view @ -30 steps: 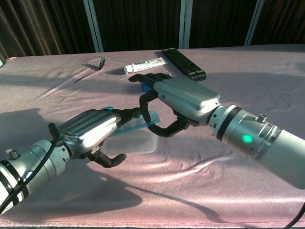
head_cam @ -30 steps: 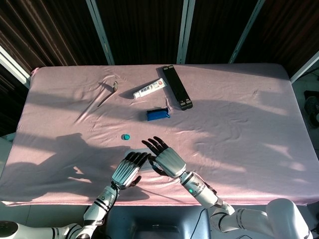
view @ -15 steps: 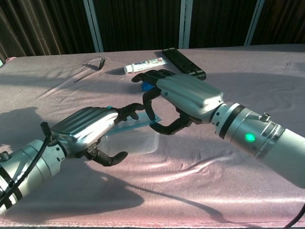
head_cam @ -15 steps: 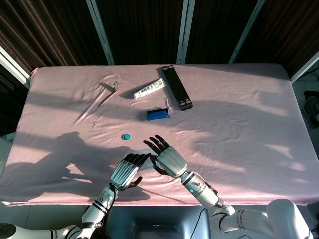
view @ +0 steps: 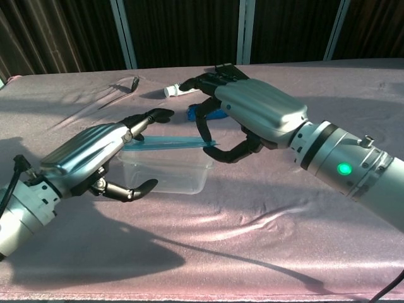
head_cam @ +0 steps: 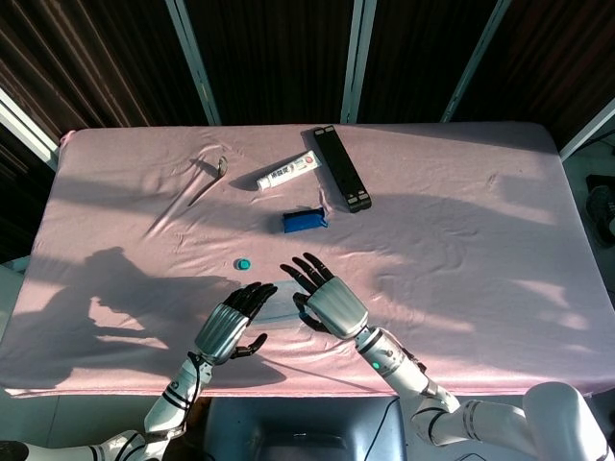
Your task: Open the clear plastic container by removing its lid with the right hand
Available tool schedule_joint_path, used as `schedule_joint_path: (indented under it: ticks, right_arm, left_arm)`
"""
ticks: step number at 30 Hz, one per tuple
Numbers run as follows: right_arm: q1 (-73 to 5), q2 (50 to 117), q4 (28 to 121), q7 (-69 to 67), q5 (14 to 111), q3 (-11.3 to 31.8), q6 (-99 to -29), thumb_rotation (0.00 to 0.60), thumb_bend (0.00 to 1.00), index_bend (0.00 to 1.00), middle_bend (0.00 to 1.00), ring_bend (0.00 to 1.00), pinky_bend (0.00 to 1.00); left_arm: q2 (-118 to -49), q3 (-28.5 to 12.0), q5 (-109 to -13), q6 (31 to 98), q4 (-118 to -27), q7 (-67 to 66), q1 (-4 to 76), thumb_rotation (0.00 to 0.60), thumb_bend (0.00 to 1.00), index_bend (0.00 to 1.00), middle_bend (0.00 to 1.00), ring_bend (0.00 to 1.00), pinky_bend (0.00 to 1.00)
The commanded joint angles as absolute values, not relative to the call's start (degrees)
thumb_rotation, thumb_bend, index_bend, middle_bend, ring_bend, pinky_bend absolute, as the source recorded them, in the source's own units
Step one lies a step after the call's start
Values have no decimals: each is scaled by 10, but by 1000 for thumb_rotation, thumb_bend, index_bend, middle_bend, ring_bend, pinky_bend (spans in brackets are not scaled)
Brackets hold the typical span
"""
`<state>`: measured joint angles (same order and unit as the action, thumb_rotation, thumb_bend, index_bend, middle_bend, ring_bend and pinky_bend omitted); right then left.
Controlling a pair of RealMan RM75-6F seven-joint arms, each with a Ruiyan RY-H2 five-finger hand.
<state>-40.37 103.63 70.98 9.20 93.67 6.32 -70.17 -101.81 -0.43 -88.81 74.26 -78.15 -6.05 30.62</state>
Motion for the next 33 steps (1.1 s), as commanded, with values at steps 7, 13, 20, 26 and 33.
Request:
schedule_joint_path:
  ticks: [7, 13, 20, 26, 33]
  right_arm:
    - [-402, 1020, 722, 115, 934, 71, -709, 600, 491, 847, 207, 35, 120]
    - [-400, 1004, 738, 131, 933, 76, -714, 600, 492, 847, 207, 35, 123]
    - [-385, 962, 746, 136, 931, 77, -732, 600, 492, 846, 207, 36, 132]
    - [-360, 935, 700, 123, 914, 56, -724, 600, 492, 846, 207, 37, 134]
    - [-350, 967, 600, 117, 903, 26, -684, 600, 492, 685, 207, 38, 134]
  left_arm:
    - [-979, 11, -927, 773, -776, 30, 290, 600, 351, 0, 20, 0, 106]
    - [-960, 7, -907, 751, -781, 36, 287, 600, 349, 0, 0, 0, 88]
    - [-951, 4, -902, 748, -771, 51, 279, 600, 350, 0, 0, 0, 88]
    - [-938, 10, -911, 752, -768, 61, 273, 600, 349, 0, 0, 0, 88]
    - [-937, 19, -907, 738, -753, 59, 265, 600, 349, 0, 0, 0, 88]
